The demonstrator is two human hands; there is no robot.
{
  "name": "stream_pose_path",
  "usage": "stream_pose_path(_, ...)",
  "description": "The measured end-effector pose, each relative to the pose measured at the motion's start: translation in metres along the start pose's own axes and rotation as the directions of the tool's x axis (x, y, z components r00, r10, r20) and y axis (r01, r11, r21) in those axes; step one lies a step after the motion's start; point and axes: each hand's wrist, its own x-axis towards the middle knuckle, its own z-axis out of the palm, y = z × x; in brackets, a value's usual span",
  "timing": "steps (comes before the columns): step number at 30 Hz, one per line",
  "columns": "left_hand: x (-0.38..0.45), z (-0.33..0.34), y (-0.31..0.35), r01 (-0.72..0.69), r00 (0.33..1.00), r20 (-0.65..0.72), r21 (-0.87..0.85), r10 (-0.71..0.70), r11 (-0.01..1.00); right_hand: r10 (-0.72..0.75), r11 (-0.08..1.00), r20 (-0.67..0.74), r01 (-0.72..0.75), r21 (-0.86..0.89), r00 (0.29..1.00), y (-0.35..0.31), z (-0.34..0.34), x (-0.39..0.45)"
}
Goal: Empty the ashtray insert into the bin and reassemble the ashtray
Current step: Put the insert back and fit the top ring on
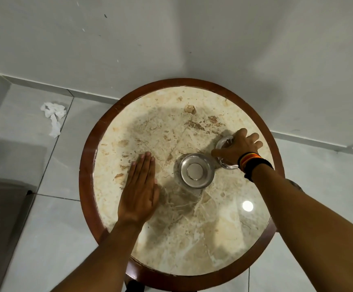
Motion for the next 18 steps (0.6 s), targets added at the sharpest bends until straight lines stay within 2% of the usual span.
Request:
stream_pose_path(11, 0.0, 0.002, 0.001, 0.024, 1.0, 0.001, -0.007, -0.024, 1.0, -0.025, 0.982, -0.288, 0.078, 0.175, 0.957, -0.001, 0.019, -0.033)
stream_pose_path(15, -0.001, 0.003, -0.001, 0.012, 1.0, -0.001, 0.01, -0.012, 1.0, 0.019, 0.956, -0.301, 0.071, 0.284, 0.953, 0.006, 0.022, -0.035)
stream_pose_path(18, -0.001, 0.004, -0.002, 0.002, 1.0, -0.006, 0.016, -0.002, 1.0, -0.043, 0.922, -0.274, 0.144, 0.358, 0.961, 0.009, 0.024, -0.043)
